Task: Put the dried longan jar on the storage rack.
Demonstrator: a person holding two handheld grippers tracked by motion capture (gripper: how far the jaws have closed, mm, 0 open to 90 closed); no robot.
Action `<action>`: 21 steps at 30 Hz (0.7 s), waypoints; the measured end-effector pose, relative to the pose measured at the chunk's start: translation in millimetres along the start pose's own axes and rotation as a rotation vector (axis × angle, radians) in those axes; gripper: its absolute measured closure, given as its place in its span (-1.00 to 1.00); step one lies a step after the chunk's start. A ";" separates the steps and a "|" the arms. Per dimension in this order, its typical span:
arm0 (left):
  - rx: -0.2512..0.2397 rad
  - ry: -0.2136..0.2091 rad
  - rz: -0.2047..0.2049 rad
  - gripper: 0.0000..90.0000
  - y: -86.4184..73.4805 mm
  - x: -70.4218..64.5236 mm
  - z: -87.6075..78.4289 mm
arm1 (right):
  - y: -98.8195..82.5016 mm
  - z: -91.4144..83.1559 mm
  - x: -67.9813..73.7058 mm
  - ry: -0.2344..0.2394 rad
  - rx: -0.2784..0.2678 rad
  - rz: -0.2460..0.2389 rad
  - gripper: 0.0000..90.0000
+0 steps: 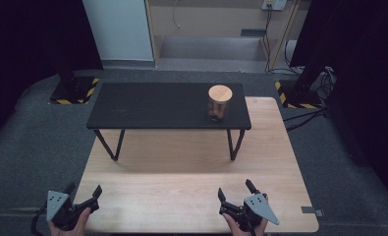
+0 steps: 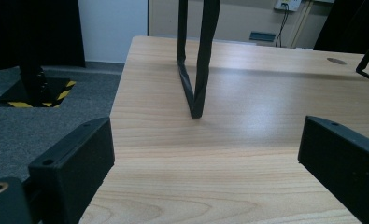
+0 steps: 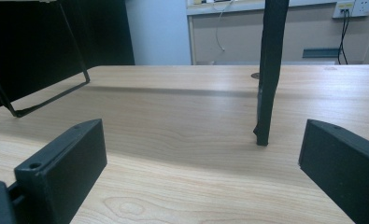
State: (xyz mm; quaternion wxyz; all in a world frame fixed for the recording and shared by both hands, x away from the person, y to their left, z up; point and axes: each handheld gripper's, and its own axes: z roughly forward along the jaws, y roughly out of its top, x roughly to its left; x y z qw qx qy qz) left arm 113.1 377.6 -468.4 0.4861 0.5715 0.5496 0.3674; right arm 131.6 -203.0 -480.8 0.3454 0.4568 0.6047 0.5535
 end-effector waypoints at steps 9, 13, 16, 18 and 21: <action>0.006 -0.007 0.002 -0.95 -0.1 -2.5 2.1 | -1.8 0.1 -2.2 -0.002 0.005 0.008 -0.97; 0.005 -0.005 0.004 -0.95 0.5 -3.3 0.9 | -2.2 -0.3 -3.2 -0.001 0.003 0.016 -0.97; -0.001 -0.002 0.006 -0.95 0.6 -4.1 -1.5 | -1.8 0.0 -4.2 0.008 0.005 0.027 -0.97; -0.002 -0.001 0.008 -0.95 0.4 -4.0 -2.9 | -1.2 -0.4 -3.9 0.008 0.005 0.029 -0.98; -0.006 0.002 0.005 -0.95 -0.9 -4.2 -3.7 | -0.6 -1.3 -3.9 0.007 0.000 0.030 -0.98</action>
